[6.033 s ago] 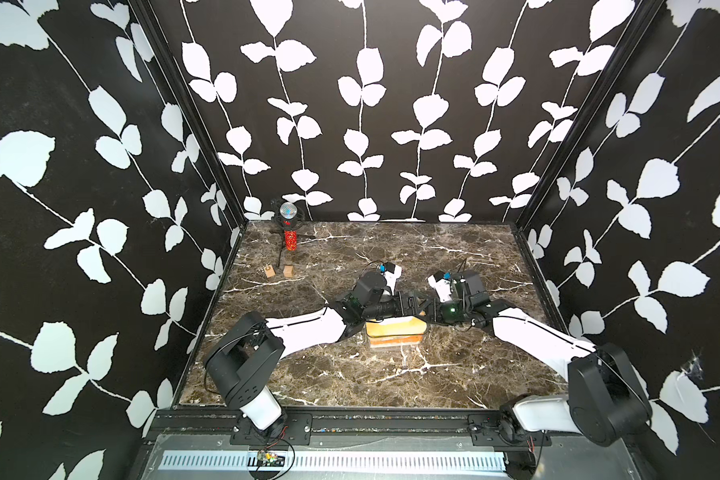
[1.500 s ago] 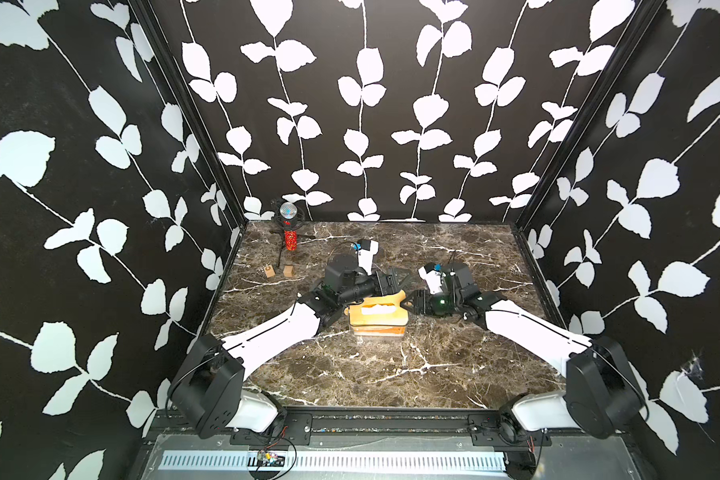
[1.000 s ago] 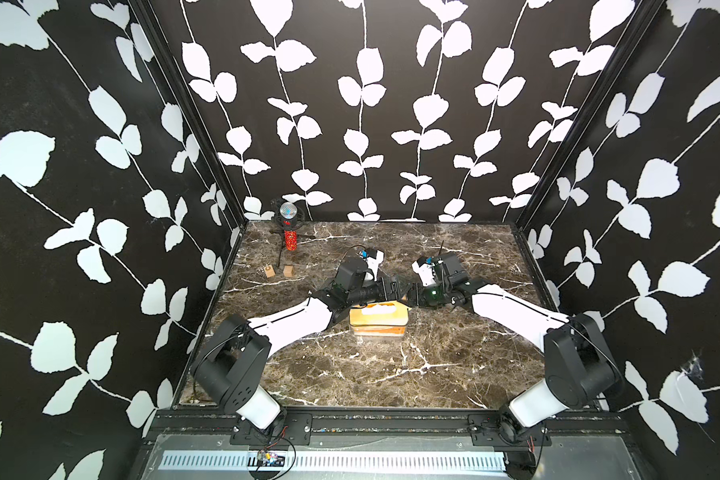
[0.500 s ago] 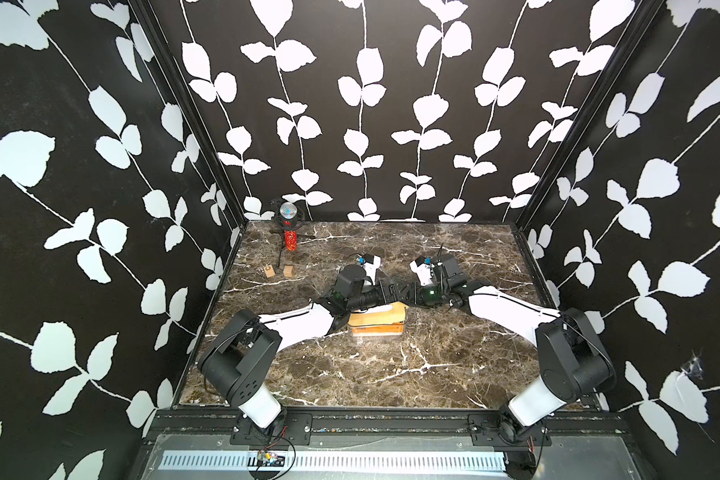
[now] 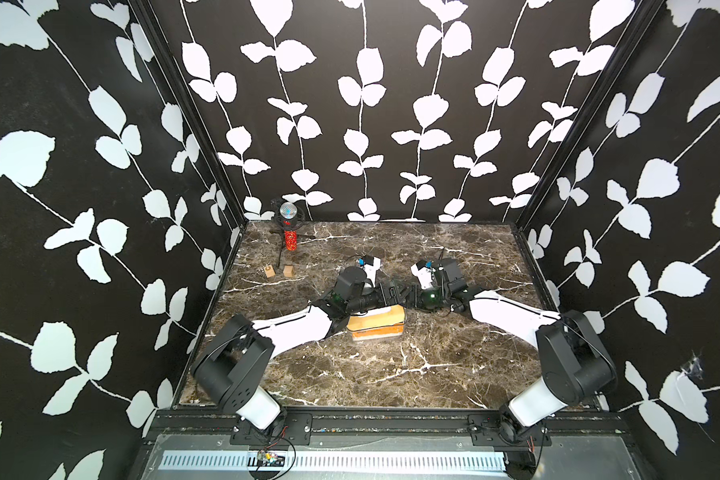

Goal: Put the tissue paper into the tissue box
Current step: Close the box lid on the tissue box.

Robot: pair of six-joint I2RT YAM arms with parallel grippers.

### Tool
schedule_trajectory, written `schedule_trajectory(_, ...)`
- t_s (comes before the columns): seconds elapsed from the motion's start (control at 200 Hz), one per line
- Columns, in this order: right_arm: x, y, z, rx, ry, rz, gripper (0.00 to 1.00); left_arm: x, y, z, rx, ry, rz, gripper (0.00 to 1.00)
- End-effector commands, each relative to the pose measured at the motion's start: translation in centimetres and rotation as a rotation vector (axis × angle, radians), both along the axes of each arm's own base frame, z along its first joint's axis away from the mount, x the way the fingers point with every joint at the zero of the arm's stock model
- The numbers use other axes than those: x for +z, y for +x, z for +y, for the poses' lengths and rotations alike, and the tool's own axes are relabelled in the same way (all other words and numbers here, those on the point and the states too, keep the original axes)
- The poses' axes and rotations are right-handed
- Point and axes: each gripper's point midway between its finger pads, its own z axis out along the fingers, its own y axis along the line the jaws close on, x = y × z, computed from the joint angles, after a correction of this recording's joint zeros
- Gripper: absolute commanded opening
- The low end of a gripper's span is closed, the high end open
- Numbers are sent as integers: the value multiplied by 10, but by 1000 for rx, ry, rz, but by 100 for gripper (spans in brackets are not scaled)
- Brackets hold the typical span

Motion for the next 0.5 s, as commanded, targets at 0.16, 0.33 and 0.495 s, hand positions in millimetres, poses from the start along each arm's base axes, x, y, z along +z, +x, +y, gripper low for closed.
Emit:
schedule_trajectory(0.16, 20, -22, 0, 33, 43, 18, 60, 18, -21, 17, -19, 51, -30, 99)
schedule_trajectory(0.33, 16, -22, 4, 37, 44, 25, 60, 8, -22, 14, -28, 66, 8, 99)
schedule_trajectory(0.495, 10, -22, 9, 51, 27, 26, 58, -1, -24, 4, -49, 74, 39, 99)
